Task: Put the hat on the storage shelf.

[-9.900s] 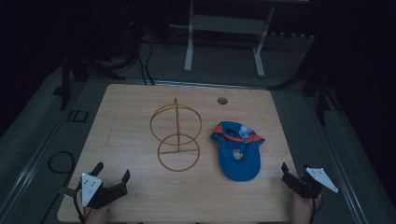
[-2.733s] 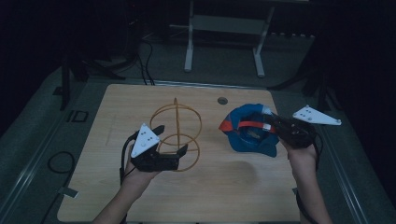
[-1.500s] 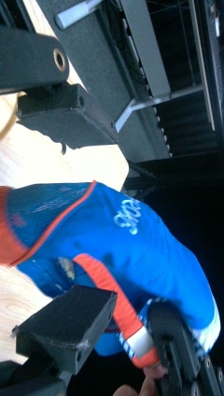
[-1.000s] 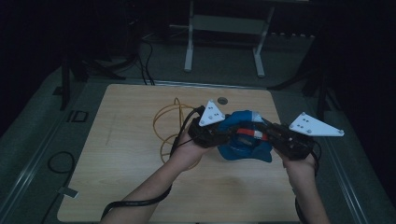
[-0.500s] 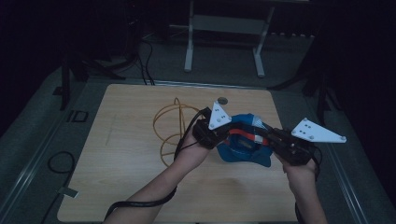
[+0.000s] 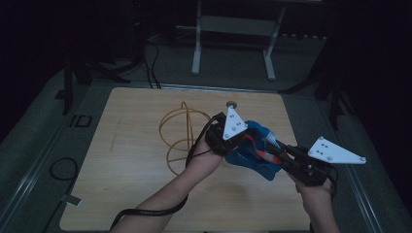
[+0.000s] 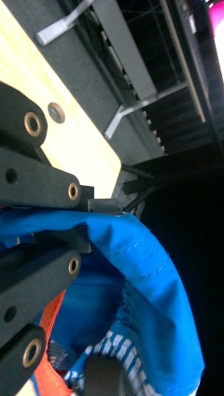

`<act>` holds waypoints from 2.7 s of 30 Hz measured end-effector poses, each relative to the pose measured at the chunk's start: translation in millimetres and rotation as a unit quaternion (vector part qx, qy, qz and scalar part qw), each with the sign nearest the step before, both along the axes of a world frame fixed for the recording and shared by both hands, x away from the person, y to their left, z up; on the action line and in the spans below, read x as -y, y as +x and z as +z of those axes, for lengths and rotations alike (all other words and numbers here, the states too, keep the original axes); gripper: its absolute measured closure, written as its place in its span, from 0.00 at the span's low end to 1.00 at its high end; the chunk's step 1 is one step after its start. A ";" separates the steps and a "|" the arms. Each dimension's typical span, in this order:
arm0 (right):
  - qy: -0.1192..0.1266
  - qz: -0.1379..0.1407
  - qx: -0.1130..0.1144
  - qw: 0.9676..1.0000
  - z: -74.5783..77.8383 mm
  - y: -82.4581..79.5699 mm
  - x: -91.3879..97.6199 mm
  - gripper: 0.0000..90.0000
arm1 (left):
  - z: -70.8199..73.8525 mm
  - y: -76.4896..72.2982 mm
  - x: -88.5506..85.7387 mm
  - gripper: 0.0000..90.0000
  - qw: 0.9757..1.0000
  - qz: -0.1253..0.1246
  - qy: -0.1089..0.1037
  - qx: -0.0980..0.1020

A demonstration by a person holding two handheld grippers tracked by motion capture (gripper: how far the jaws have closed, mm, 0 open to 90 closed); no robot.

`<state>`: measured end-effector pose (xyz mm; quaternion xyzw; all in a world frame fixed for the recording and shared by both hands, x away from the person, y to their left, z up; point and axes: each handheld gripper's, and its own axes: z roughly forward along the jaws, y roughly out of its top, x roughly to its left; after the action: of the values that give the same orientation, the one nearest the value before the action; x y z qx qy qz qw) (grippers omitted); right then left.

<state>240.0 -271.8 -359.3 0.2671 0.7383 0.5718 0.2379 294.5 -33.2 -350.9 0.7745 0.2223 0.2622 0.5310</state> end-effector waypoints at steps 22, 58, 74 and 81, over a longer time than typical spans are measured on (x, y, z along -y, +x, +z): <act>0.002 0.012 -0.010 1.000 -10.4 -23.7 25.2 0.65 | -6.3 -10.3 -27.1 0.99 0.979 -0.184 -0.071 0.048; -0.023 0.042 0.008 0.999 -17.4 -21.3 -1.1 1.00 | -14.4 -5.2 -29.3 0.98 0.961 -0.256 -0.103 0.001; 0.009 0.030 0.025 0.999 9.2 -22.9 16.6 1.00 | -9.6 -19.6 -33.5 0.72 0.971 -0.232 -0.055 0.015; 0.010 0.025 0.036 0.999 20.3 -23.5 17.1 1.00 | -5.0 -28.0 -45.8 0.69 0.974 -0.220 -0.053 0.017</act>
<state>216.4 -288.9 -339.0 0.2299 0.7302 0.5939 0.2476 266.5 12.7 -355.9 0.7707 0.0513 0.1395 0.6196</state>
